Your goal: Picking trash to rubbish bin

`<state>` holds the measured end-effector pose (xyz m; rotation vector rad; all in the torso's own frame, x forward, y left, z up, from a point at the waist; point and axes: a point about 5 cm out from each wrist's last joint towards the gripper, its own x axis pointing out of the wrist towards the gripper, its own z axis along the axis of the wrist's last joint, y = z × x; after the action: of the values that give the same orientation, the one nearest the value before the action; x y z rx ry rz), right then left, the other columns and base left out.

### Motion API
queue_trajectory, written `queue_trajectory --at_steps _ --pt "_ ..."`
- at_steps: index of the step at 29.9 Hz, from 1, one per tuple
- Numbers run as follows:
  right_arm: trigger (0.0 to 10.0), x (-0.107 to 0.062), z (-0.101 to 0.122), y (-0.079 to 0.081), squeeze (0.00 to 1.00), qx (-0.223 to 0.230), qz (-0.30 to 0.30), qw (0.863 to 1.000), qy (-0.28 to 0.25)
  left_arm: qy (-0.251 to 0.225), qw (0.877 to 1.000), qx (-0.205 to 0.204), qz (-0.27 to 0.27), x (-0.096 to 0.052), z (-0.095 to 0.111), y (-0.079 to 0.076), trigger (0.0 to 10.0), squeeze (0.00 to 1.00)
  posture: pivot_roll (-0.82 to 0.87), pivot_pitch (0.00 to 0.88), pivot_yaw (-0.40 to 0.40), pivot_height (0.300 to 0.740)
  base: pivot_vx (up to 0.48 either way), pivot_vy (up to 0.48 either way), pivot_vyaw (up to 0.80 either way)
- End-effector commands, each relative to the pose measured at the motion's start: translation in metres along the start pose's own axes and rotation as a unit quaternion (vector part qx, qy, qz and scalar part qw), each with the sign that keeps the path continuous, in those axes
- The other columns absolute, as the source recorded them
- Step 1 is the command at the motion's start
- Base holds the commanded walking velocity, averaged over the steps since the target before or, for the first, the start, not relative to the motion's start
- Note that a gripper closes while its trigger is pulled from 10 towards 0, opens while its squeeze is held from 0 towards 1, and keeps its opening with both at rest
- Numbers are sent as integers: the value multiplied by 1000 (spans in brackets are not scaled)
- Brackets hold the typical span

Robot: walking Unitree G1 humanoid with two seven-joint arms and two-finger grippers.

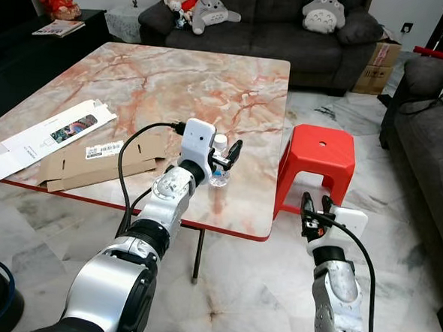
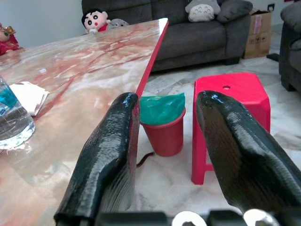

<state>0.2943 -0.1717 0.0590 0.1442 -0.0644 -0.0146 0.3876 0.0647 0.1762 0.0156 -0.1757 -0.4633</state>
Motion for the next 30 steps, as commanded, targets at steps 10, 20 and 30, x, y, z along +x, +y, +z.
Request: queue_trajectory --at_steps 10,20,30 --pt "10000 -11 -3 6 0 5 2 1000 0 7 1000 19 19 8 10 6 10000 0 104 94 71 740 0 0 0" --pt "10000 -16 -3 5 0 4 1 1000 5 23 998 19 51 5 6 14 10000 0 100 110 63 740 0 0 0" --pt "10000 -19 -3 5 0 3 1 1000 9 26 998 10 60 11 11 10 0 0 86 117 59 740 0 0 0"
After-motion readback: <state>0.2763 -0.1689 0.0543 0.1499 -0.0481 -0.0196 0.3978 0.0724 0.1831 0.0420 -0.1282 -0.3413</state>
